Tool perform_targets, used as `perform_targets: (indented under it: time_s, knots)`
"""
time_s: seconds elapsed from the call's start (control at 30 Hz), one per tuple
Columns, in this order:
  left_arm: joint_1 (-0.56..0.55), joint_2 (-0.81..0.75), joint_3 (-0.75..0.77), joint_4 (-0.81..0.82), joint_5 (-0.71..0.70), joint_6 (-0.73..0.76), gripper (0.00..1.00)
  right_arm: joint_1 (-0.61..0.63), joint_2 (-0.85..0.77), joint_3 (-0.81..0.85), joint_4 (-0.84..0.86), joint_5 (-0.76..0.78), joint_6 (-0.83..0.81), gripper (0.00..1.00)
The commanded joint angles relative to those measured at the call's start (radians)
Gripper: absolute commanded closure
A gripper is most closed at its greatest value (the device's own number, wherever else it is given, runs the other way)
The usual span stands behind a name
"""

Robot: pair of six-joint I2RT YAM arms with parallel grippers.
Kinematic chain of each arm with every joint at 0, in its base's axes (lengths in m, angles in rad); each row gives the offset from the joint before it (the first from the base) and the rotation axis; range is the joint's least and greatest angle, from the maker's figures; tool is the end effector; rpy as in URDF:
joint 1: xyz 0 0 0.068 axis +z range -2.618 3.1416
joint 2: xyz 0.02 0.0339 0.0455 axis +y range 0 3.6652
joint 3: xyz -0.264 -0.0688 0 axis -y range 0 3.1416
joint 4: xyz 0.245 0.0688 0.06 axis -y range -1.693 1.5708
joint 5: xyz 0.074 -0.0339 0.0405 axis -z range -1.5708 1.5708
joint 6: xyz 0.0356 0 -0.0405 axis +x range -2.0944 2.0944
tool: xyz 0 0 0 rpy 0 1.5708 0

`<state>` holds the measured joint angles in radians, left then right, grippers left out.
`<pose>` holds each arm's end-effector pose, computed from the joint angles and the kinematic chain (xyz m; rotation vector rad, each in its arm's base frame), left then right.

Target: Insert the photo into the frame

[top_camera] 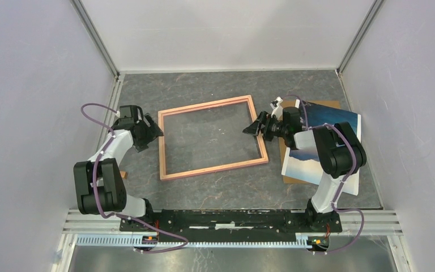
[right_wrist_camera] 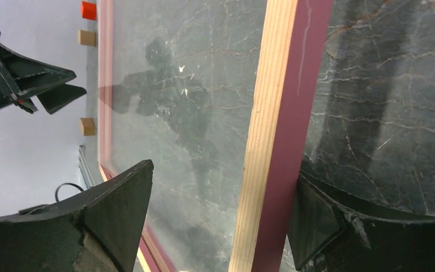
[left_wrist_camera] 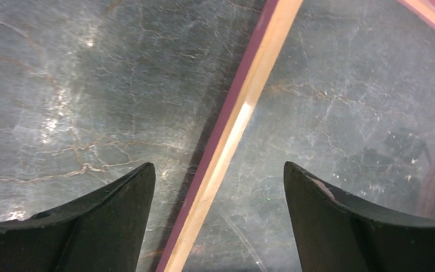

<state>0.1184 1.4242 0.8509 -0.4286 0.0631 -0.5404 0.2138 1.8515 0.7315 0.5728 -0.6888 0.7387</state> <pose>0.2771 0.0307 0.1999 -0.8146 2.4566 -0.2383 0.3280 0.0944 0.1200 0.1431 2.2461 1.2715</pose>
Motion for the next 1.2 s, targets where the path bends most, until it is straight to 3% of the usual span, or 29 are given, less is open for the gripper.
perform_targets:
  time_s: [0.0, 0.17, 0.43, 0.63, 0.93, 1.17]
  knots:
    - [-0.005, 0.015, 0.035, -0.006, 0.081, 0.061, 0.14, -0.004, -0.034, 0.065, -0.241, 0.162, -0.223, 0.14]
    - [-0.057, 0.017, 0.037, -0.013, 0.051, 0.069, 0.17, 0.001, -0.069, 0.110, -0.392, 0.310, -0.339, 0.12]
    - [-0.062, -0.005, 0.045, -0.020, 0.016, 0.057, 0.09, 0.002, -0.095, 0.137, -0.465, 0.380, -0.398, 0.08]
    - [-0.063, 0.003, 0.047, -0.024, 0.039, 0.054, 0.14, 0.004, -0.115, 0.142, -0.485, 0.422, -0.420, 0.20]
    - [-0.064, 0.025, 0.039, -0.039, 0.067, 0.048, 0.15, 0.044, -0.064, 0.170, -0.486, 0.396, -0.422, 0.23]
    - [-0.066, 0.039, 0.040, -0.045, 0.075, 0.050, 0.17, 0.045, -0.070, 0.164, -0.499, 0.480, -0.426, 0.43]
